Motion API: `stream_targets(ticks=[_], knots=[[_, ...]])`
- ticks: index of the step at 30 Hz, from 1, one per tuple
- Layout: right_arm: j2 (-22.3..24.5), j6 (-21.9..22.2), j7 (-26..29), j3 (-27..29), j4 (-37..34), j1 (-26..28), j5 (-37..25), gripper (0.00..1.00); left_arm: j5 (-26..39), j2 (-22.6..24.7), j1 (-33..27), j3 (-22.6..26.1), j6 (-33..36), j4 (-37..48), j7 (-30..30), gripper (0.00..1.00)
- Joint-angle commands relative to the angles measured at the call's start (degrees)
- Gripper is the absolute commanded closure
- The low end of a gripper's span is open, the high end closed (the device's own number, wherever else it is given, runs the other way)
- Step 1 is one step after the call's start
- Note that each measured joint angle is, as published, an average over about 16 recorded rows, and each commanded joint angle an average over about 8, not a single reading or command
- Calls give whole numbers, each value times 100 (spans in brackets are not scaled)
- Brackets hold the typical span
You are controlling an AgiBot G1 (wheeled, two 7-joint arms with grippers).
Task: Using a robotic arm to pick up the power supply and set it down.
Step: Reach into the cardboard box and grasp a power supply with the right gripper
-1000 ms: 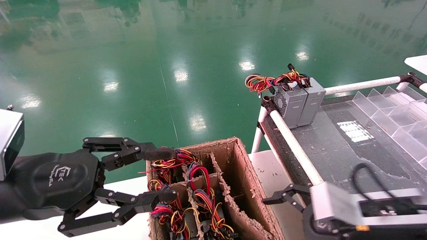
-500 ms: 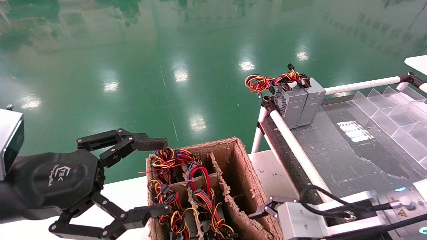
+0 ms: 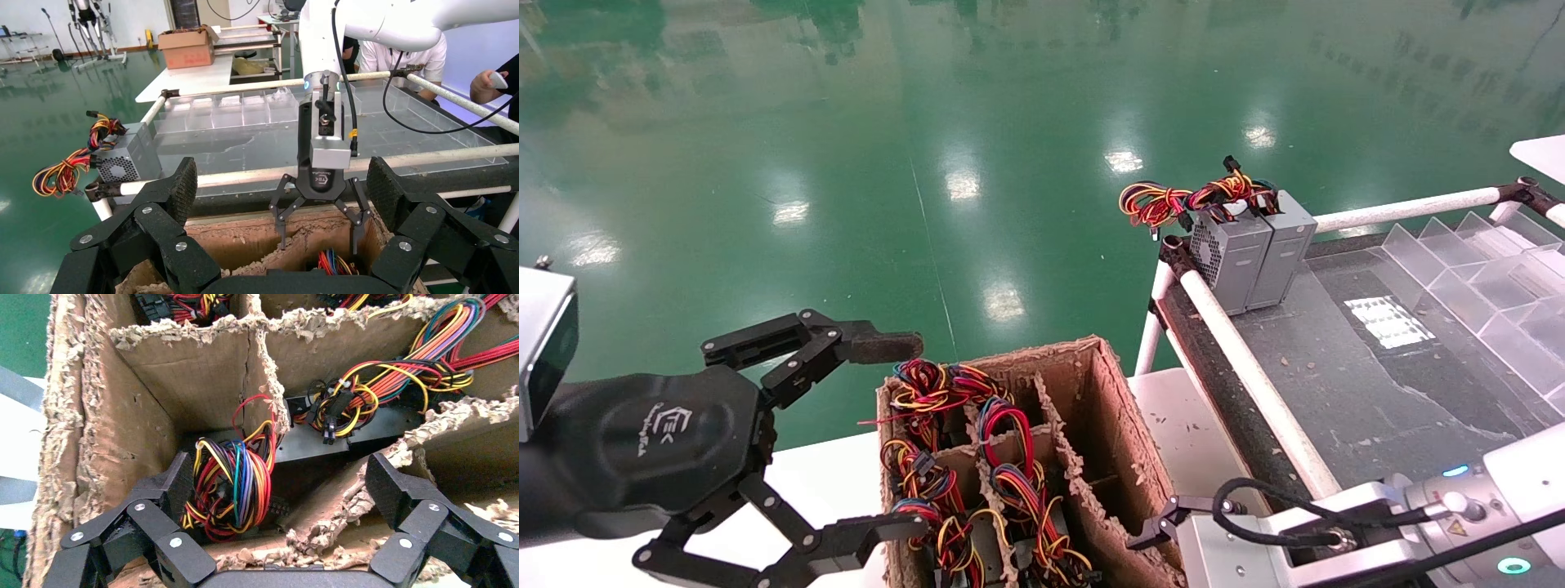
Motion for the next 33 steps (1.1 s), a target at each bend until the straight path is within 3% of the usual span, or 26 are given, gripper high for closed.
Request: stream_targets(ticks=[1,2,4,33], knots=[[-15,55,-1,-33,4,-6,-50,84,-1,0,0,1,0,0,0,0],[-28,59,-15,-47,7,-6,-59,93,-1,-1,0,1,-1,0,1,0],[-52,59,-46,-70,8,-5,-65,100,-1,-1,0,2,-1,0,1,0],[-31,58,-182,-285,-82,-8,-53,100,-9,-6,-3,14,-6,0,7,0]])
